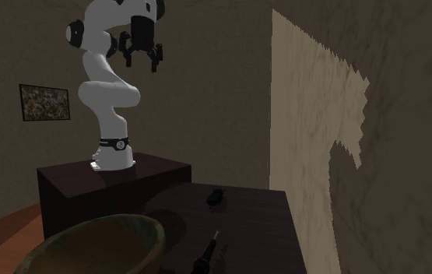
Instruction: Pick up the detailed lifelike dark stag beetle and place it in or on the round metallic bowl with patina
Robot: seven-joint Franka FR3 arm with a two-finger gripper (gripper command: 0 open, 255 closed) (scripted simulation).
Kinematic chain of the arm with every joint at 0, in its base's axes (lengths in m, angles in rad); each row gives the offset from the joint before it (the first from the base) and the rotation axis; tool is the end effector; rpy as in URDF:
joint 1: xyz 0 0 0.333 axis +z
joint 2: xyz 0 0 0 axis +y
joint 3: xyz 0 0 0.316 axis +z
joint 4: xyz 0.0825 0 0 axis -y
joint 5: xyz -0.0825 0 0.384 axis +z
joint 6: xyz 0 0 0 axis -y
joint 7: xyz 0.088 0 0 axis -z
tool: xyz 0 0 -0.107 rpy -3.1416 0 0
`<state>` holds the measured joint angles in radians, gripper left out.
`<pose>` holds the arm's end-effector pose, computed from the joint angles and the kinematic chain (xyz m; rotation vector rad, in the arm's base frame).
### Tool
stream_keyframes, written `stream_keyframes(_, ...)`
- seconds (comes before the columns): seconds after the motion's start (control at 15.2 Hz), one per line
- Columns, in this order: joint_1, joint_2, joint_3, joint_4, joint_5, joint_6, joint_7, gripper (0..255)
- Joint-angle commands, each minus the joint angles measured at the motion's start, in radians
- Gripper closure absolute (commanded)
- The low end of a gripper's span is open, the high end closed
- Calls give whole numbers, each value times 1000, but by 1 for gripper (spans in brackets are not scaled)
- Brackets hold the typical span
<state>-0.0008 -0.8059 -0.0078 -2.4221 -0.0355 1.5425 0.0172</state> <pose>0.2963 -0.0070 0.5632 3.1090 -0.0356 -0.1144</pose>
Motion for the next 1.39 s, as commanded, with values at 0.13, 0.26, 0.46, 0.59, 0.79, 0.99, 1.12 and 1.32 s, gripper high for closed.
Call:
stream_keyframes(0.13,-3,29,20,-40,15,71,44,0)
stream_keyframes(0.26,-5,65,40,-74,30,143,87,0)
stream_keyframes(0.46,-8,132,70,-114,48,254,151,0)
stream_keyframes(0.59,-12,186,90,-133,59,330,193,0)
stream_keyframes(0.79,-17,280,120,-148,70,442,256,0)
stream_keyframes(0.99,-25,386,147,-148,73,553,321,0)
stream_keyframes(1.12,-32,463,164,-140,70,624,366,0)
stream_keyframes(1.32,-43,585,186,-116,56,724,437,0)
